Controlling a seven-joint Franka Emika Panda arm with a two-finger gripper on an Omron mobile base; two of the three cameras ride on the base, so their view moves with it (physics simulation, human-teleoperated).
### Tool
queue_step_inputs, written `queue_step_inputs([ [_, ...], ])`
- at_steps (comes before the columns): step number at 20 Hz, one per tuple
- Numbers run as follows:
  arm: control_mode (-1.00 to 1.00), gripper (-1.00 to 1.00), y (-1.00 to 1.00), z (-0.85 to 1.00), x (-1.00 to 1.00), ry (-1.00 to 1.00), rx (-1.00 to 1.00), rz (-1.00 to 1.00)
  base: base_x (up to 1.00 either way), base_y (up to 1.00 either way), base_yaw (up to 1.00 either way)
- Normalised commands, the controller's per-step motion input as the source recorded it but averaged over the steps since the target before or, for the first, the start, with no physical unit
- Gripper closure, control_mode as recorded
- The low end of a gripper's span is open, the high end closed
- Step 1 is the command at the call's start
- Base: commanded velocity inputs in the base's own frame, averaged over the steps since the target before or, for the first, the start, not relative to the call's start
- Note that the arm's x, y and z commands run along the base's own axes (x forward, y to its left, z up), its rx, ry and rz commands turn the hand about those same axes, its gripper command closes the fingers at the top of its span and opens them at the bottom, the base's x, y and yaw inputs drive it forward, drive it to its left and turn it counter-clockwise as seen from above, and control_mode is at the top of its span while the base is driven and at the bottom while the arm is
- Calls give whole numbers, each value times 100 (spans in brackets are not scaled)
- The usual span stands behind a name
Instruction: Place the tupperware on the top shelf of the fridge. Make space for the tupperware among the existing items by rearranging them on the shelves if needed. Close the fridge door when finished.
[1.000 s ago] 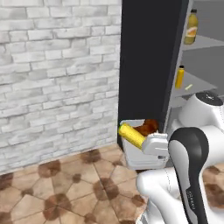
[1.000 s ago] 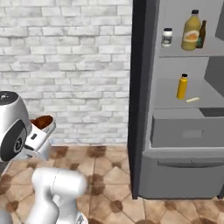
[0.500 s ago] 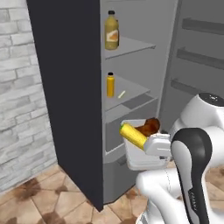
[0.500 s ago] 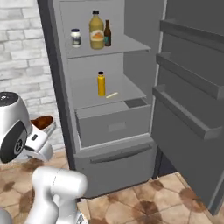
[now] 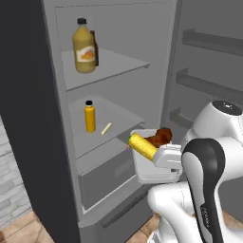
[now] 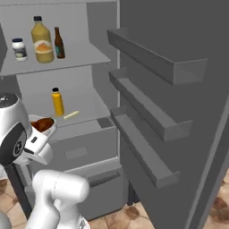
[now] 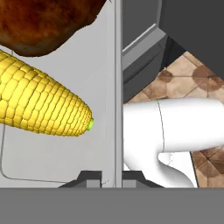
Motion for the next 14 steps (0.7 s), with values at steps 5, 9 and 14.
queue_step_inputs([
  [5,100,100,0,0,0,0,0,0,100,-23,4],
  [9,100,100,0,0,0,0,0,0,37,-4,49],
  [14,100,100,0,0,0,0,0,0,51,-39,29],
])
